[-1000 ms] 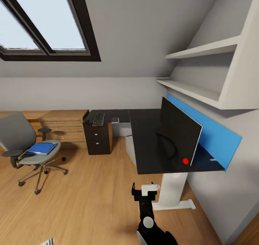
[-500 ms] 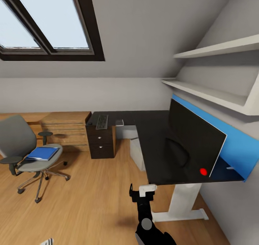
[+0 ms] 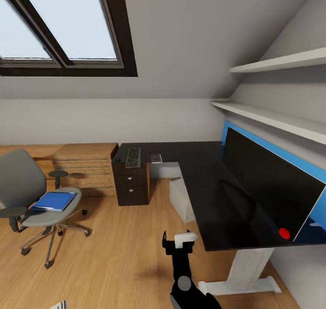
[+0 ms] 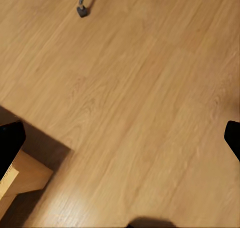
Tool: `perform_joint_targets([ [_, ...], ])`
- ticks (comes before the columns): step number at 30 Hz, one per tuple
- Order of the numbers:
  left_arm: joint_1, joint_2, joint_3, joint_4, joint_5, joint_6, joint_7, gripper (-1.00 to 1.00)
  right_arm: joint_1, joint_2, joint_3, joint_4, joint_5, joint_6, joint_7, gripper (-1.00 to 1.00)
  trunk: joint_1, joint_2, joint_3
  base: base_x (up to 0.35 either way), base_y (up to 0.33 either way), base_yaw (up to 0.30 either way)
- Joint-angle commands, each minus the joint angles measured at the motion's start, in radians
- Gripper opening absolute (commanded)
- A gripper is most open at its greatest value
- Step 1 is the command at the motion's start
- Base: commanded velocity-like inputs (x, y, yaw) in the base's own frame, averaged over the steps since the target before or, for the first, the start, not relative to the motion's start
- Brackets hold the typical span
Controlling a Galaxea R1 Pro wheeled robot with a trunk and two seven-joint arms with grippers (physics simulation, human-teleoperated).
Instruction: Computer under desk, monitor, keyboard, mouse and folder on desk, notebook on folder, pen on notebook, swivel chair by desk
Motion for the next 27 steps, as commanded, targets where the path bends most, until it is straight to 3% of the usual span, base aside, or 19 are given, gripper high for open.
perform_joint_targets([
  [1, 0.0, 0.0, -0.001, -0.002, 0.006, 0.004, 0.005, 1.0, -0.002, 0.0, 0.008, 0.001, -0.01, -0.007, -0.005, 1.0, 0.001, -0.002, -0.002, 0.281, 0.22, 0.0],
  [13, 0.0, -0.001, -0.004, 0.001, 0.005, 0.004, 0.006, 1.0, -0.002, 0.0, 0.029, 0.003, -0.01, -0.01, -0.005, 1.0, 0.001, -0.002, -0.002, 0.315, 0.136, 0.0],
  [21, 0.0, -0.001, -0.003, 0.001, 0.005, 0.004, 0.006, 1.0, -0.002, 0.0, 0.074, 0.005, -0.01, -0.013, -0.006, 1.0, 0.001, -0.002, -0.002, 0.321, 0.122, 0.0],
  [27, 0.0, 0.0, -0.003, 0.001, 0.006, 0.004, 0.006, 1.0, -0.002, 0.0, 0.078, 0.006, -0.009, -0.014, -0.005, 1.0, 0.001, -0.002, -0.002, 0.298, 0.206, 0.0],
])
